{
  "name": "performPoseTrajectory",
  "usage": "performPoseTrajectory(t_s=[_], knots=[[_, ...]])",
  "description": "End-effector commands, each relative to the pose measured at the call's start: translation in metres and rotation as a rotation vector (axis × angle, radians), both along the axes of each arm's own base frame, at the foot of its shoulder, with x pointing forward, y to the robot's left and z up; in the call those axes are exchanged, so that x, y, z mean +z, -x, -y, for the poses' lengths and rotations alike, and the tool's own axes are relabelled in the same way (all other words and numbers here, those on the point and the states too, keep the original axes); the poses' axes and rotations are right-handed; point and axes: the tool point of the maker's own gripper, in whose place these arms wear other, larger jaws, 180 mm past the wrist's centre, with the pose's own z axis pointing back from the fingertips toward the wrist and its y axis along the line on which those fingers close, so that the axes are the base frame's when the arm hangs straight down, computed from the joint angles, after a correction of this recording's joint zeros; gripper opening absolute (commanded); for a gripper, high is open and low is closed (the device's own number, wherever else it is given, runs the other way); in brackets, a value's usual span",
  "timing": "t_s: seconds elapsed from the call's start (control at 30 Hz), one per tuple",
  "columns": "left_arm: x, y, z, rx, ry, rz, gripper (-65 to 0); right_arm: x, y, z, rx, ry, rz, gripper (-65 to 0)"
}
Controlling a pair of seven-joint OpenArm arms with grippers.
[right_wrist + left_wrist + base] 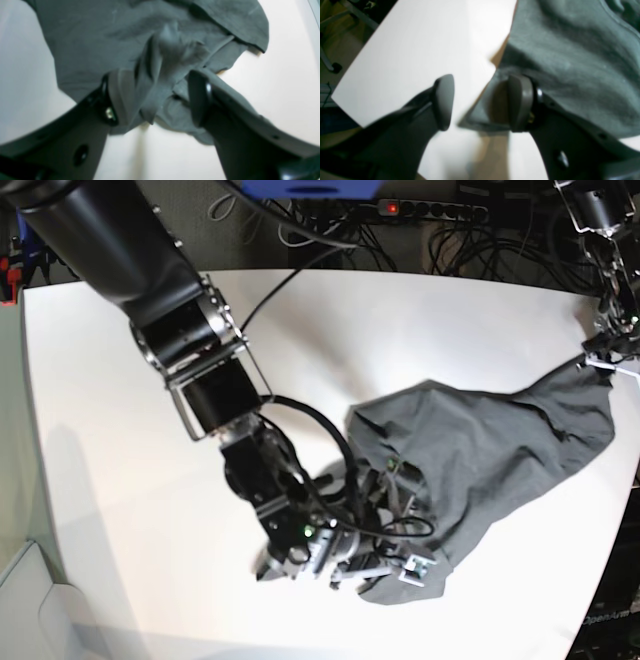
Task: Layout the t-shirt on the table in an organized manner, then fold the t-shirt properly
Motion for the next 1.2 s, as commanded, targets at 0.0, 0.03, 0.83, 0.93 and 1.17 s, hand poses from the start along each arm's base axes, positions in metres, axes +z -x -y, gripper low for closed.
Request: performPoseTrajectory(t_s=[0.0,0.03,0.83,0.93,1.17], knots=[[0.018,-0.009,-0.011,-0.003,-0.041,0.039,-32.1,0.035,-0.003,-0.016,0.032,-0.077,0.077,-28.8],[0.018,-0.009,-0.011,-0.003,-0.041,0.039,-32.1,0.041,0.001,-0.016,0.037,-0.092,0.100,-28.8],[0.010,-0.007,-0.003,0.000,-0.020,0.035,-32.1,-0.052,-0.004,0.008,-0.051,-0.175,-0.122,-28.7],[0.009,-0.007,-0.002,0.001,-0.018,0.035,-32.1,-0.058,-0.008,0.012,-0.082,-0.199,-0.130,-28.7],[0.010,-0.008,-0.002,0.001,-0.017,0.038,-32.1,-0.050,-0.028,0.029,-0.206,-0.299,-0.127,-28.7]])
